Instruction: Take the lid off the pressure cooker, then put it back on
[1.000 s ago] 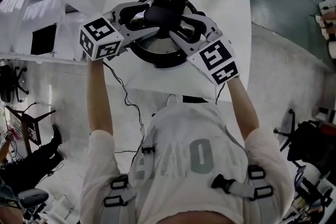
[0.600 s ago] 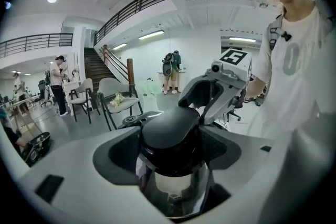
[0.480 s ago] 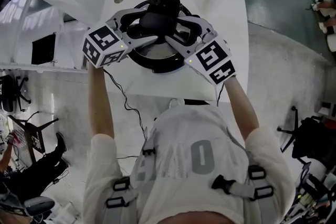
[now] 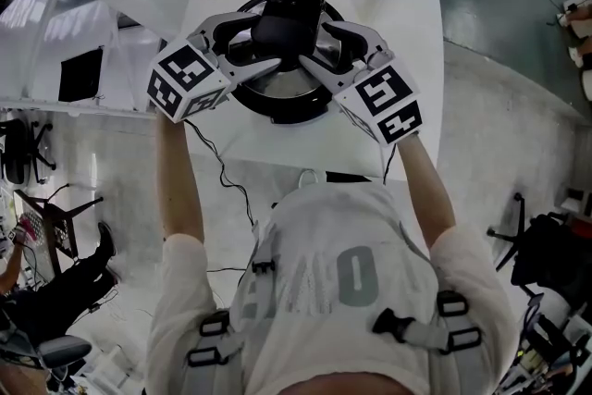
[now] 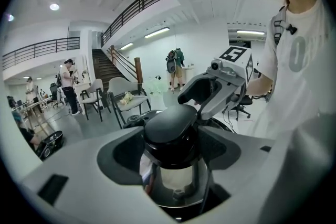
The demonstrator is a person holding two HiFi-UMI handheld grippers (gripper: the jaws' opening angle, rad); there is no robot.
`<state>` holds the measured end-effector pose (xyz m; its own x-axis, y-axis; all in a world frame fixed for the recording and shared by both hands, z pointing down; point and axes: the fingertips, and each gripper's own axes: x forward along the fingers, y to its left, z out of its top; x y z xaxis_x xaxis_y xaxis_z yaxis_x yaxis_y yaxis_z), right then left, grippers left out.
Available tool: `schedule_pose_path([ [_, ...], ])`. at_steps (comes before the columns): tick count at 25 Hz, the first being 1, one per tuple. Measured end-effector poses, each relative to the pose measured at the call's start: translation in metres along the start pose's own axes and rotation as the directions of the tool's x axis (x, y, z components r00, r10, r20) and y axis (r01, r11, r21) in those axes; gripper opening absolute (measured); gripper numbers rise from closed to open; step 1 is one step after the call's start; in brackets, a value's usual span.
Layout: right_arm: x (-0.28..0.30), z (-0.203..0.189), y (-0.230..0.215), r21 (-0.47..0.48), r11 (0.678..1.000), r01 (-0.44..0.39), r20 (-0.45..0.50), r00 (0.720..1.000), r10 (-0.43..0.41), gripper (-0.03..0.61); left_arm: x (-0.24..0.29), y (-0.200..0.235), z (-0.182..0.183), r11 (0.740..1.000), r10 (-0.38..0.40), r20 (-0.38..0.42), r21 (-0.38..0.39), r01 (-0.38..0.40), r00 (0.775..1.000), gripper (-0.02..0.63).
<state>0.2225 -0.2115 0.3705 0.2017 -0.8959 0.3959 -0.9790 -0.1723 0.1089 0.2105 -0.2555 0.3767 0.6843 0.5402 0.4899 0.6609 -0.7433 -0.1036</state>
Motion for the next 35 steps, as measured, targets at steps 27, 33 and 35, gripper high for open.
schedule_pose_path([
  [27,0.0,0.0,-0.016,-0.047,0.998,0.039,0.04,0.999,-0.037,0.199,-0.014,0.002,-0.009,0.989,0.143,-0.019,-0.02,-0.143,0.99,0.232],
  [33,-0.018,0.042,-0.027,-0.065,0.993,0.094,0.155,0.984,-0.083,0.153,-0.039,0.011,0.006,0.974,0.223,0.027,-0.059,-0.221,0.975,0.235],
  [35,-0.022,0.053,-0.031,-0.076,0.989,0.124,0.188,0.976,-0.107,0.152,-0.059,0.018,0.023,0.959,0.278,0.099,-0.089,-0.27,0.955,0.232],
])
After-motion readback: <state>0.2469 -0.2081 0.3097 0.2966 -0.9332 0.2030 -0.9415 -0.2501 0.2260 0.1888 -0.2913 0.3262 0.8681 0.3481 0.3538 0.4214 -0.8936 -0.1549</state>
